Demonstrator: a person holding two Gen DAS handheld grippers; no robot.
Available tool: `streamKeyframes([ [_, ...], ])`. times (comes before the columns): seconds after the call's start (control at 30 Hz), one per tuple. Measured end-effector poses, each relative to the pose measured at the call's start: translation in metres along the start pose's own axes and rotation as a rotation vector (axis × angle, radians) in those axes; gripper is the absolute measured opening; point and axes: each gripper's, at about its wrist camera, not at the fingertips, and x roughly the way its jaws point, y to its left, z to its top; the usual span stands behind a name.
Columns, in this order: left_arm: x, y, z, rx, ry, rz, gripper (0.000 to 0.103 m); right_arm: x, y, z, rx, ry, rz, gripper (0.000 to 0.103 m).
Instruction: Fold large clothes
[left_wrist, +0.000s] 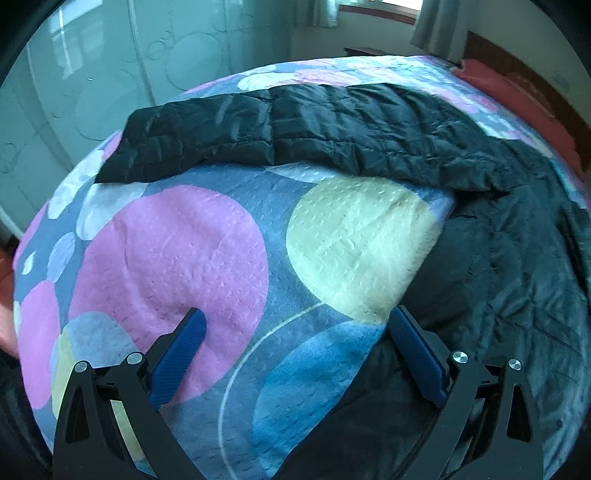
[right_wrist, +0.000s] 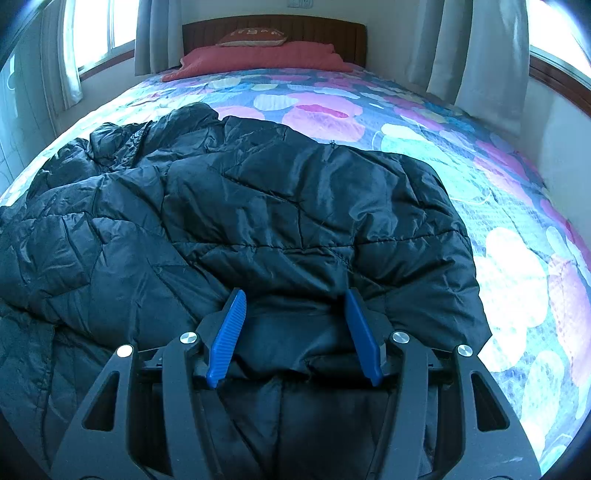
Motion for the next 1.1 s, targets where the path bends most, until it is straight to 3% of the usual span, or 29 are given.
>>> streamKeyframes([
  [0.2, -0.010, 0.053, 0.020, -0.152, -0.070, -0.065, 0.098, 0.000, -0.002, 0.000, 0.000, -0.001, 0.003, 0.055],
  [0.37, 0.015, 0.109, 0.051, -0.311, -0.085, -0.101, 0.098, -0.001, -0.002, 0.001, -0.005, -0.004, -0.004, 0.056],
  [0.63, 0.037, 0.167, 0.084, -0.529, -0.236, -0.202, 0.096, -0.001, 0.001, 0.000, -0.012, -0.010, -0.018, 0.057],
  [0.67, 0.036, 0.170, 0.085, -0.558, -0.248, -0.190, 0.079, -0.001, 0.001, 0.000, -0.012, -0.010, -0.020, 0.057],
  [0.7, 0.035, 0.174, 0.084, -0.588, -0.257, -0.162, 0.071, -0.001, 0.001, 0.000, -0.013, -0.011, -0.022, 0.057],
  [0.77, 0.034, 0.180, 0.081, -0.625, -0.277, -0.173, 0.050, -0.001, 0.001, 0.000, -0.014, -0.012, -0.024, 0.058],
  [0.87, 0.038, 0.186, 0.081, -0.637, -0.285, -0.168, 0.027, -0.001, 0.002, 0.000, -0.014, -0.014, -0.028, 0.058],
  [0.93, 0.039, 0.187, 0.083, -0.642, -0.285, -0.173, 0.016, -0.001, 0.002, 0.000, -0.014, -0.015, -0.031, 0.059],
  [1.1, 0.025, 0.175, 0.092, -0.579, -0.324, -0.142, 0.009, -0.001, 0.001, 0.000, -0.015, -0.017, -0.033, 0.059],
])
